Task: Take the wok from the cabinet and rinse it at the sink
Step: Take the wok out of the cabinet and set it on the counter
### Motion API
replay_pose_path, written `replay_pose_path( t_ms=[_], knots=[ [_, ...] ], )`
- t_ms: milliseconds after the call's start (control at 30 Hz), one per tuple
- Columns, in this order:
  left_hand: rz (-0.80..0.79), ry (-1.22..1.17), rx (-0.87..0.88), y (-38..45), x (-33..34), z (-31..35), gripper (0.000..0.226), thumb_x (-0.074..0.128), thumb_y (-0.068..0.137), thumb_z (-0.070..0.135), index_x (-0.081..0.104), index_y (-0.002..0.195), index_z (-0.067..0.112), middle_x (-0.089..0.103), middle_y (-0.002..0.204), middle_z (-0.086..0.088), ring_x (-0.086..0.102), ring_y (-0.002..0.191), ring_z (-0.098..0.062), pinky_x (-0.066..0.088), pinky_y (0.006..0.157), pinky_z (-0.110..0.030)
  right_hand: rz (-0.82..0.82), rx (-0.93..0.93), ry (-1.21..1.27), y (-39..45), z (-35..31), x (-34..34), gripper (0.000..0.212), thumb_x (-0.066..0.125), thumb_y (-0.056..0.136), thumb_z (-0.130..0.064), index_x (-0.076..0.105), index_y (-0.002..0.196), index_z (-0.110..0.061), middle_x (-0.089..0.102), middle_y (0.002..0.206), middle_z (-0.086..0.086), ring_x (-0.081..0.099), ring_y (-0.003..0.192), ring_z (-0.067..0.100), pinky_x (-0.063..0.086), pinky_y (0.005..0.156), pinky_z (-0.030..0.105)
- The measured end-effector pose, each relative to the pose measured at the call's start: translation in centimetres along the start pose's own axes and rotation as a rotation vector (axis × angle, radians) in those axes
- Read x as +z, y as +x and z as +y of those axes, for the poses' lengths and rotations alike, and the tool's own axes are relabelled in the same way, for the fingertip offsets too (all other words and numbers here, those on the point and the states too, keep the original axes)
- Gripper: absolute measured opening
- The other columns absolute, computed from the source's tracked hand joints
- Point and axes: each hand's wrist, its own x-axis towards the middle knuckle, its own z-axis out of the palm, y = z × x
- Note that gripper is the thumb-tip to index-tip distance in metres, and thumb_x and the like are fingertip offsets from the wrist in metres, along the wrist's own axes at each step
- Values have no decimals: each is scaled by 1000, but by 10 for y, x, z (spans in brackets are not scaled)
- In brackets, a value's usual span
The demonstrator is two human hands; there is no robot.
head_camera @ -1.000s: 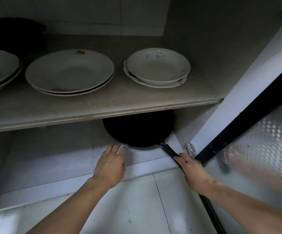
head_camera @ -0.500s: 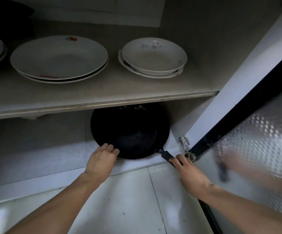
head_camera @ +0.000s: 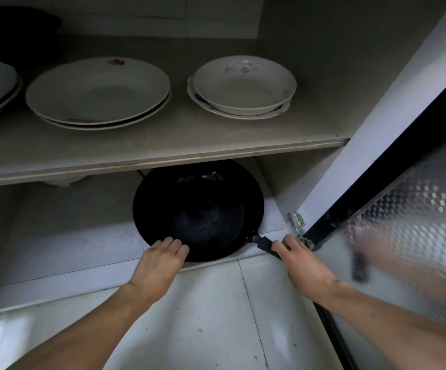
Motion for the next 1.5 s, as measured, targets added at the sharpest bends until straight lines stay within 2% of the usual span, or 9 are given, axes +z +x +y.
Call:
replay_pose_path(
  t_ms=[200, 300, 400, 533, 700, 933, 1033, 1233, 1500],
  knots=[
    [-21, 28, 35, -28, -19, 4, 62, 66, 23, -17, 58, 77, 13, 50, 69, 0, 47, 61, -21, 32, 53, -28, 50, -39, 21, -17, -7, -2, 77, 49, 46, 24, 44, 108, -19, 43, 95, 3, 43, 78, 23, 38, 61, 30],
    [-46, -6, 32, -53, -45, 10, 62, 69, 28, -17, 57, 79, 14, 50, 72, 0, 47, 64, -21, 37, 55, -29, 6, -40, 47, -40, -14, -18, 78, 47, 43, 24, 47, 109, -17, 47, 100, 5, 43, 88, 25, 48, 68, 34],
    [-96, -41, 33, -80, -84, 17, 62, 72, 33, -14, 57, 85, 16, 51, 77, 1, 49, 69, -20, 42, 58, -31, -85, -103, 31, -67, -22, -54, 78, 50, 49, 23, 47, 116, -17, 46, 111, 5, 39, 99, 25, 49, 77, 34],
    [-154, -95, 24, -115, -152, 32, 59, 75, 36, -11, 57, 85, 18, 51, 79, 3, 49, 71, -17, 44, 58, -28, -234, -179, 0, -106, -40, -125, 79, 54, 60, 20, 42, 127, -21, 38, 125, 3, 36, 109, 24, 48, 87, 35],
    [-235, -172, -17, -166, -270, 57, 54, 73, 38, -8, 57, 83, 18, 51, 76, 4, 50, 67, -16, 45, 57, -27, -352, -238, -21, -169, -69, -239, 75, 51, 65, 18, 42, 129, -19, 36, 129, 2, 37, 113, 25, 47, 91, 35],
    [-265, -275, -107, -210, -441, 68, 52, 79, 54, -2, 51, 93, 19, 51, 83, 2, 50, 72, -18, 47, 64, -30, -355, -237, -27, -246, -109, -408, 70, 53, 62, 20, 44, 120, -19, 39, 119, 0, 42, 105, 23, 47, 78, 34],
    [-255, -278, -103, -224, -506, 77, 50, 78, 56, -2, 51, 93, 19, 49, 83, 3, 47, 72, -17, 44, 65, -29, -323, -259, -64, -272, -121, -467, 71, 53, 62, 21, 44, 120, -19, 40, 118, 1, 40, 100, 21, 47, 79, 34],
    [-208, -256, -173, -250, -607, 101, 46, 76, 59, -4, 52, 91, 18, 46, 82, 5, 42, 71, -17, 41, 61, -29, -309, -331, -72, -310, -125, -546, 70, 54, 65, 23, 43, 121, -19, 39, 119, -1, 36, 100, 19, 51, 73, 34],
    [-160, -166, -274, -267, -705, 156, 39, 74, 66, 0, 53, 94, 19, 47, 84, 5, 44, 72, -17, 43, 63, -29, -196, -462, -32, -344, -102, -616, 63, 52, 74, 19, 43, 120, -23, 39, 121, -1, 38, 105, 19, 47, 75, 31]
  ],
)
